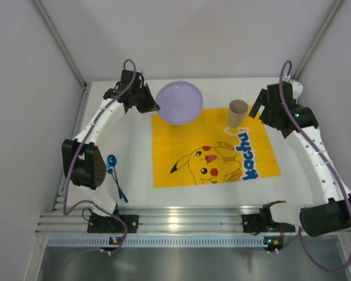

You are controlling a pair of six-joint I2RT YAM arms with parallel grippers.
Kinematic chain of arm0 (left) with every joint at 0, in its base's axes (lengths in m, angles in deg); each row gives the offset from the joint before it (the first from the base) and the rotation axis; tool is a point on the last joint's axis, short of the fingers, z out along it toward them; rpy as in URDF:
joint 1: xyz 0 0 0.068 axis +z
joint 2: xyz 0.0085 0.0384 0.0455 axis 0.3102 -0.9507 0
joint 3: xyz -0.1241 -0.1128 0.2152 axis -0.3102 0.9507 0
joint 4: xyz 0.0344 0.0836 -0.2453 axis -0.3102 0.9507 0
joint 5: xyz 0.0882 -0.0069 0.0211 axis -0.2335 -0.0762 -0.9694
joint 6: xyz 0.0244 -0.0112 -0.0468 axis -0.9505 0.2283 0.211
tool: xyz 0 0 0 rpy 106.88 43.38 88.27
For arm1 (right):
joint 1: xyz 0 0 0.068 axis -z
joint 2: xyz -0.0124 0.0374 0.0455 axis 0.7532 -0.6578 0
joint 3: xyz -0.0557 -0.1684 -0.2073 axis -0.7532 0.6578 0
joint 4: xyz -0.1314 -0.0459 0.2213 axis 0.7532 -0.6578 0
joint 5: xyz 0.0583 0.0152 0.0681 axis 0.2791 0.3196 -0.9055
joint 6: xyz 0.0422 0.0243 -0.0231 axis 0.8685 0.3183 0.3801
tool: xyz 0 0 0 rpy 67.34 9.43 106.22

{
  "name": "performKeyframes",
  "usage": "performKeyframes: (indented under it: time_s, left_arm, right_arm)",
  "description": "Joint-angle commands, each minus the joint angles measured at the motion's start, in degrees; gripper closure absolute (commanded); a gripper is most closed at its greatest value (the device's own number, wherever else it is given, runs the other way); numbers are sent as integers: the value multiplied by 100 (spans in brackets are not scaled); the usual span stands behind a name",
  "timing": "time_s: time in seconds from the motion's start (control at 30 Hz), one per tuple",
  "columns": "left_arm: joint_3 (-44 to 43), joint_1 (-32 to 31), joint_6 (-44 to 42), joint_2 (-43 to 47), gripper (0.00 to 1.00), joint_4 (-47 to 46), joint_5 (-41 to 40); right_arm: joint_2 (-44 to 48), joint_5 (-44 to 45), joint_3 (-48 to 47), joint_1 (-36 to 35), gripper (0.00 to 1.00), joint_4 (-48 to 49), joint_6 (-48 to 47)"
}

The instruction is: Set the dinner table for one person

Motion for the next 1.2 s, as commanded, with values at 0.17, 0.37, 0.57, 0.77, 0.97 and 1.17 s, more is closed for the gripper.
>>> performKeyframes:
  time_s: [0.17, 0.37, 0.57, 0.77, 0.97, 1.17]
  left_arm:
    - [1017, -682, 14, 595, 100, -515, 579]
    - [992, -1684, 181, 61, 100, -736, 430]
    - [755, -2282, 340, -529, 100, -956, 211]
    - [903, -2327, 462, -680, 100, -666, -676]
    - [930, -2335, 428, -776, 71, -648, -1135]
    - [1009, -2327, 358, -312, 11, -201, -1712]
  right_arm:
    - [596, -96, -98, 36, 0, -248, -19]
    - [921, -210, -125, 27, 0, -521, -81]
    - [1316, -298, 147, 36, 0, -714, -90]
    - [1686, -395, 481, 36, 0, -882, -90]
    - [1818, -544, 675, 36, 0, -908, -63]
    - [1783, -650, 631, 36, 0, -882, -55]
